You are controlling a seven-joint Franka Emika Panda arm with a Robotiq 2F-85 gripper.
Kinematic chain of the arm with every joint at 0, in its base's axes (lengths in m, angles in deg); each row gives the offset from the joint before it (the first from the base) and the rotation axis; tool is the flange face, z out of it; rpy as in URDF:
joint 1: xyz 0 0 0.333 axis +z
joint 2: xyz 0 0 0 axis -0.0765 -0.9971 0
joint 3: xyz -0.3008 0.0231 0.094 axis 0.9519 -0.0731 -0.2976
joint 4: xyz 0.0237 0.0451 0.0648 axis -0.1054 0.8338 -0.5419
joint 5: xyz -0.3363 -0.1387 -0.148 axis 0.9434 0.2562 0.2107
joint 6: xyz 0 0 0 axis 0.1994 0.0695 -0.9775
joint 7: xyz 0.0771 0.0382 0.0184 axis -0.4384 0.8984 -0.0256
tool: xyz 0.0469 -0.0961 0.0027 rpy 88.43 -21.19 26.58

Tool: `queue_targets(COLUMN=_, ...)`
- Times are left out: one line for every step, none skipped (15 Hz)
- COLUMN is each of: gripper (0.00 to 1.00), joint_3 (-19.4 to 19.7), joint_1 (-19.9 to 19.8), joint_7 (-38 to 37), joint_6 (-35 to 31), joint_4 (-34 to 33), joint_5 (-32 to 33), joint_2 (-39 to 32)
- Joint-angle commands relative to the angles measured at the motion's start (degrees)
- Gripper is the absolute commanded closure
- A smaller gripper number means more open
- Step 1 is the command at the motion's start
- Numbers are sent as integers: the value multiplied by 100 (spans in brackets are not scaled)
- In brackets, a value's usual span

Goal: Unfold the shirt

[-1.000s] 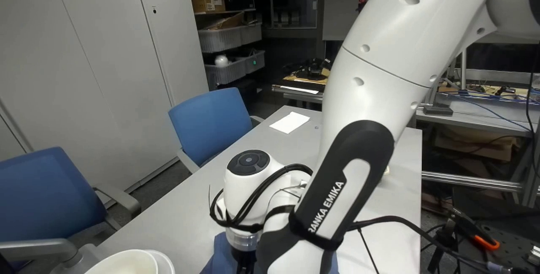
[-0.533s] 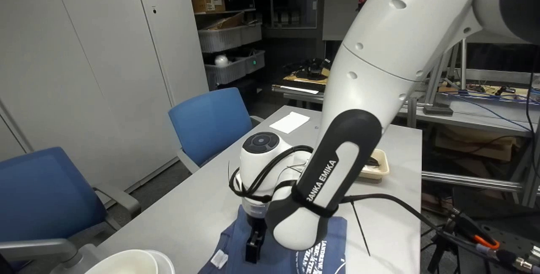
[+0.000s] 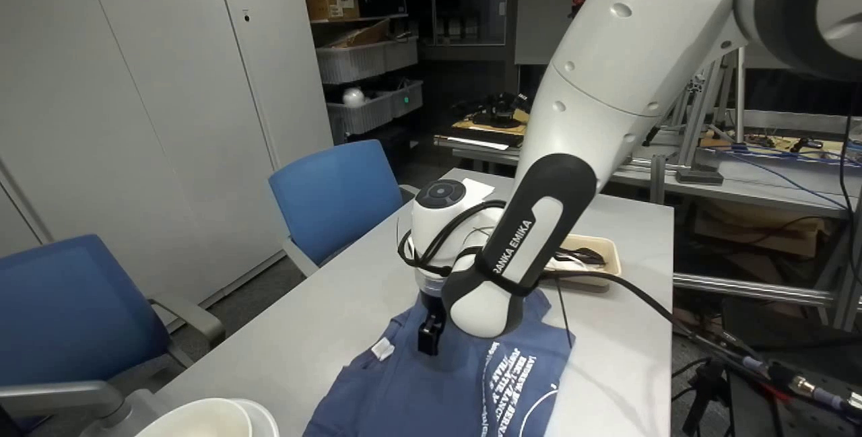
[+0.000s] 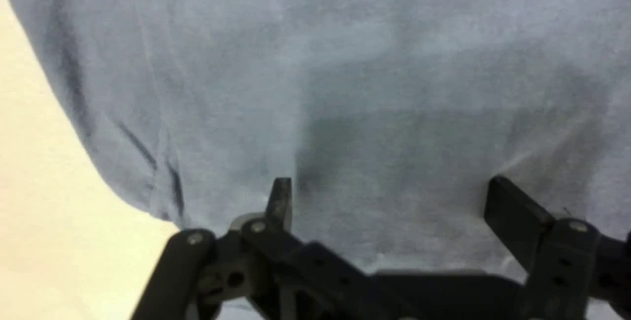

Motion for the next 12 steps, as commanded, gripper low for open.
queue_targets(gripper=0, joint_3=130, joint_1=-80, joint_7=-216, joint_6=99, joint_4=-270, joint_5=139, joint_2=-164)
queue_targets(gripper=0, joint_3=127, joint_1=-103, joint_7=-228, joint_6=106, joint_4=-303, joint_5=117, joint_2=-168)
queue_targets(gripper=0, joint_3=116, joint_1=-103, joint_7=-264, joint_6=128, joint_4=-331, joint_5=94, joint_2=-156)
queue_targets(gripper=0, joint_3=65, joint_1=-119, joint_7=-282, joint_6=140, joint_4=-347, joint_5=67, joint_2=-126)
queue_targets(gripper=0, joint_3=3, joint_1=-106, joint_7=-305, joint_6=192, joint_4=-367, joint_5=45, joint_2=-68)
queue_targets(gripper=0, joint_3=-26, joint_1=-67, joint_7=-340, joint_6=270, joint_4=-402, joint_5=42, joint_2=-31)
queue_targets(gripper=0, joint_3=-123, joint_1=-50, joint_7=-349, joint_6=407, joint_4=-442, joint_5=18, joint_2=45)
queue_targets(gripper=0, joint_3=-202, joint_1=-17, joint_7=-366, joint_6=525, joint_4=-475, joint_5=15, joint_2=114)
queue_targets(gripper=0, joint_3=-341, joint_1=-17, joint_7=-349, joint_6=640, joint_4=-505, joint_5=-1, joint_2=192)
queue_targets(gripper=0, joint_3=-470, joint_1=-3, joint_7=-331, joint_6=762, joint_4=-538, joint_5=-3, joint_2=267)
queue_targets(gripper=0, joint_3=-656, joint_1=-22, joint_7=-269, joint_6=871, joint_4=-567, joint_5=-24, joint_2=355)
queue_targets(gripper=0, joint_3=-841, joint_1=-51, joint_7=-190, joint_6=933, joint_4=-594, joint_5=-40, joint_2=418)
